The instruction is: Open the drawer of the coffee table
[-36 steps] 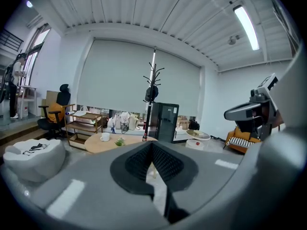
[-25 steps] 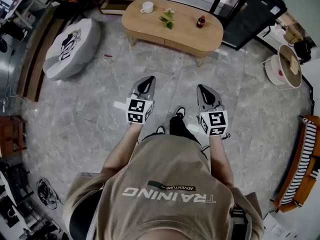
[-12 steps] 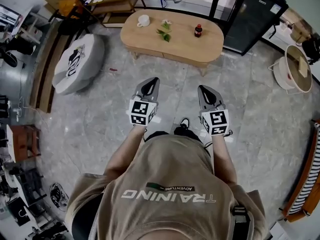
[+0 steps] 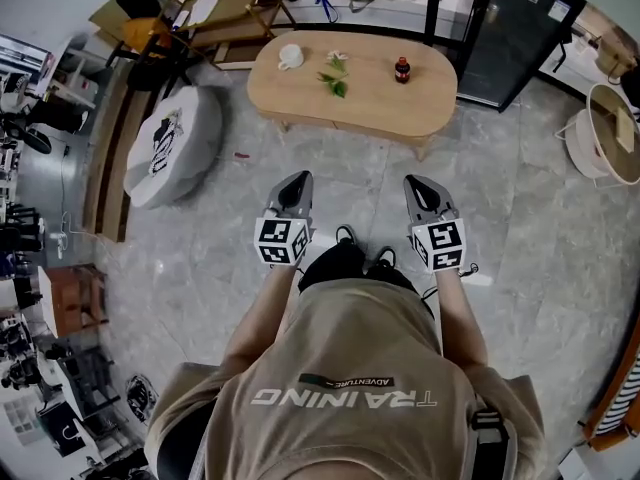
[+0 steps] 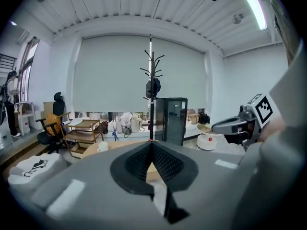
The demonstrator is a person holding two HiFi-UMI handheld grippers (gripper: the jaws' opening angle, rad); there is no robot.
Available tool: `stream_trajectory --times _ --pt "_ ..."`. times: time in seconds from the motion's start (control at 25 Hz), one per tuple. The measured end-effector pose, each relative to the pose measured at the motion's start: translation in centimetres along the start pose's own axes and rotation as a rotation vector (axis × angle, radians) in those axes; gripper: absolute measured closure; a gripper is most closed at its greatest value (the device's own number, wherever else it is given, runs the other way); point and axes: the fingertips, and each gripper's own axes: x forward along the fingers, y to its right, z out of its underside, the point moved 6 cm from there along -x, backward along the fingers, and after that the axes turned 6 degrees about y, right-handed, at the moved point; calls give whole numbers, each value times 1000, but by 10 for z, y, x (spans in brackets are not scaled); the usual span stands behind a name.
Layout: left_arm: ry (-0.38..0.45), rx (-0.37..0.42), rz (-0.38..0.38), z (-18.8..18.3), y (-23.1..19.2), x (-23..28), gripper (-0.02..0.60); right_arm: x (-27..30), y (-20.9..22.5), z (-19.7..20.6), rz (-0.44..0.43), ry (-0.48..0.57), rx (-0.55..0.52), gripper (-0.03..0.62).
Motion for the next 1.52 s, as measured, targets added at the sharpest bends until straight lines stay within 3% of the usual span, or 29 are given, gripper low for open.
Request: stream_trajectory --times 0.4,0.76,1.0,1.28,1.52 --pt "-30 28 105 8 -12 53 575 39 8 2 4 -67 -17 589" --pt "38 22 176 -17 -49 113 575 88 18 -25 51 -113 -64 589" --pt "76 18 183 -24 -85 144 575 129 24 -31 127 -103 -122 589" --pt "105 42 194 -30 -99 169 575 154 43 -40 195 -20 -41 589" --pt "92 15 168 -22 -85 174 575 145 56 -23 193 -31 -25 589"
